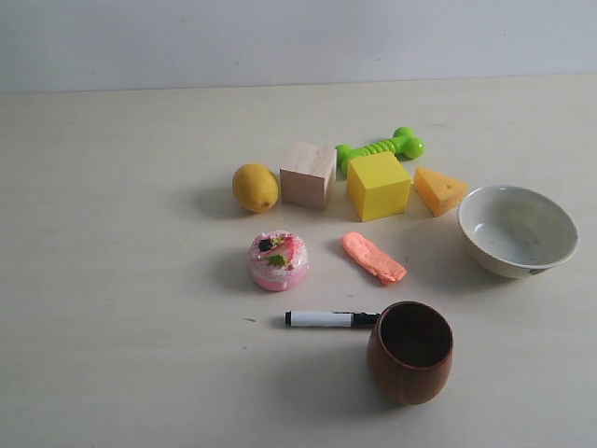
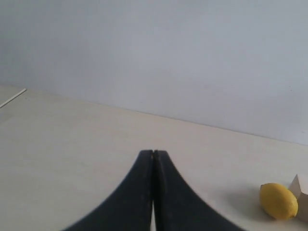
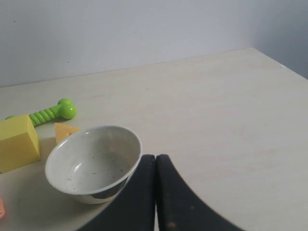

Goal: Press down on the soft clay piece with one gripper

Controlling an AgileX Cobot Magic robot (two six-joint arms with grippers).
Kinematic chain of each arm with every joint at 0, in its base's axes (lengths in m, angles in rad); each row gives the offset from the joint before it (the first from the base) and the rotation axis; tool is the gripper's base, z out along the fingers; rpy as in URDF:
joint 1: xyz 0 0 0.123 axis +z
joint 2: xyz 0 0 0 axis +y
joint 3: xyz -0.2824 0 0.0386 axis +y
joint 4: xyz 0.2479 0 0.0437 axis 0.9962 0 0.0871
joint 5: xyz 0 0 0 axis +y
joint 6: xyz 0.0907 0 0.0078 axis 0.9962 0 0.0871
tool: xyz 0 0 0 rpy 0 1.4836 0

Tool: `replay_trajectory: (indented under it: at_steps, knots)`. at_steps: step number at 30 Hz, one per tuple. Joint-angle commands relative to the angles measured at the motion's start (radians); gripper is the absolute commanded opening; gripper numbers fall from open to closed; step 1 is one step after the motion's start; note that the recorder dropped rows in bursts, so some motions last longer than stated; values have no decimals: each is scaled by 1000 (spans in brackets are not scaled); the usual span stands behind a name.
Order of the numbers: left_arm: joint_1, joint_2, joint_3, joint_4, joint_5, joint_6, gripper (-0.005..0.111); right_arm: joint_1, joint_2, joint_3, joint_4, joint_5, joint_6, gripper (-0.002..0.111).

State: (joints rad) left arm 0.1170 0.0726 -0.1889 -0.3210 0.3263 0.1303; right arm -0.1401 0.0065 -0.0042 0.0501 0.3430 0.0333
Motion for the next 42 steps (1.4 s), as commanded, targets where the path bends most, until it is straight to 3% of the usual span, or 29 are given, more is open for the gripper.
replay_trajectory:
  at_steps: [1, 4, 12, 18, 22, 42]
  knots:
    - [3, -18, 27, -5, 35, 50, 0, 1, -6, 4, -4, -9, -5, 0]
    - [3, -73, 112, 59, -2, 48, 0, 1, -6, 4, -4, -9, -5, 0]
    - [-6, -73, 189, 145, -60, 41, 0, 1, -6, 4, -4, -9, -5, 0]
    - [-46, -73, 189, 178, -34, 24, 0, 1, -6, 4, -4, -9, -5, 0]
    - [-47, -73, 189, 183, 19, 24, 0, 1, -6, 4, -4, -9, -5, 0]
    - [-47, -73, 189, 181, 32, 24, 0, 1, -6, 4, -4, -9, -5, 0]
